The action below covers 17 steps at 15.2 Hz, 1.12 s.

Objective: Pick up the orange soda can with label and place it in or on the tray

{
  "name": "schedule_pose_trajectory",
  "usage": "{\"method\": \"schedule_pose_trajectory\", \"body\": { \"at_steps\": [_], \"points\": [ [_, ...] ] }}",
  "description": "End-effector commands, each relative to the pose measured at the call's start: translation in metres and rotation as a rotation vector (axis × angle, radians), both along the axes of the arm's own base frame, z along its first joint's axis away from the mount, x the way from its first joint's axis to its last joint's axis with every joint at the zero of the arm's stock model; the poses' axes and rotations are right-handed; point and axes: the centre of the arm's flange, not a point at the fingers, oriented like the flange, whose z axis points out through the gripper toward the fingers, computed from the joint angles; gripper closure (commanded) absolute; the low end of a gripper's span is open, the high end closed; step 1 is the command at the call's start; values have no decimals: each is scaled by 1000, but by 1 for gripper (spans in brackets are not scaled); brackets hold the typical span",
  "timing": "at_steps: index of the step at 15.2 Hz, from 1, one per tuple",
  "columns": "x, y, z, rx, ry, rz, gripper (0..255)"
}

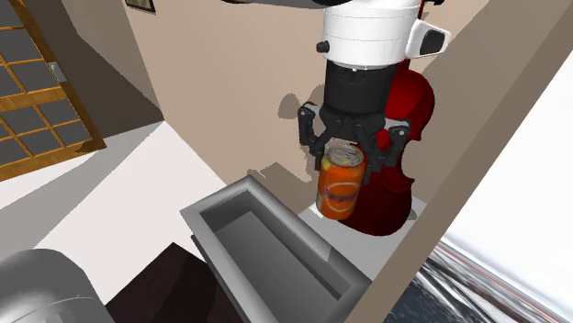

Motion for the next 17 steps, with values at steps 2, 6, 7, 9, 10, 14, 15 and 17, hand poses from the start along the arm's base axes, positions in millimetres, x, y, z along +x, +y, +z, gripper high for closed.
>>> {"method": "schedule_pose_trajectory", "body": {
  "at_steps": [2,6,7,9,10,14,15,17],
  "points": [
    [-26,27,6,-1,0,-1,255],
    [-59,68,13,-1,0,-1,255],
    [-67,78,15,-1,0,-1,255],
    [-83,97,18,-1,0,-1,255],
    [-83,97,12,-1,0,-1,255],
    [-83,97,-9,-1,0,-1,255],
    [-83,97,-14,-1,0,-1,255],
    [-83,97,-25,-1,0,-1,255]
  ]
}}
